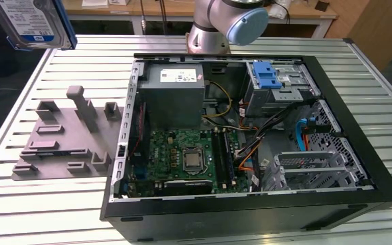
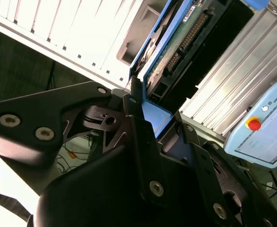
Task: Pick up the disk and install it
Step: 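Pick up the disk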
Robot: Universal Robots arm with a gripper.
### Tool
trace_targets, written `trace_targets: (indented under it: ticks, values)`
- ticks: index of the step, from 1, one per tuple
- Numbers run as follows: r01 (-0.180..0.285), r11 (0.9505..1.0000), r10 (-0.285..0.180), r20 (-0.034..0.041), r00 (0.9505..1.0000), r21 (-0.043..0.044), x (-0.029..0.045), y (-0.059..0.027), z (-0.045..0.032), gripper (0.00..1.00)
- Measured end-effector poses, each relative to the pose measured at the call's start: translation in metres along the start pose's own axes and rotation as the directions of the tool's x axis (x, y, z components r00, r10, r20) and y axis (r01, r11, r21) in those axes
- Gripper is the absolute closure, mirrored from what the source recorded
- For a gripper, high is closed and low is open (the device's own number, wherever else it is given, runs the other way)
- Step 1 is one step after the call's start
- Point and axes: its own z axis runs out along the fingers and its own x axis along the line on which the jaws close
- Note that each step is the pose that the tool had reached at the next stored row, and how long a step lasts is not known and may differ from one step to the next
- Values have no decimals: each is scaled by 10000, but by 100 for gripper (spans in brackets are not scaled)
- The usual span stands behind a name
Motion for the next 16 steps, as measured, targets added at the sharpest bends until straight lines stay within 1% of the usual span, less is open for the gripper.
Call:
trace_targets:
  ticks: [16]
  values:
    - [0, 10000, 0, 0, 10000, -1, -1, -95, -2, 64]
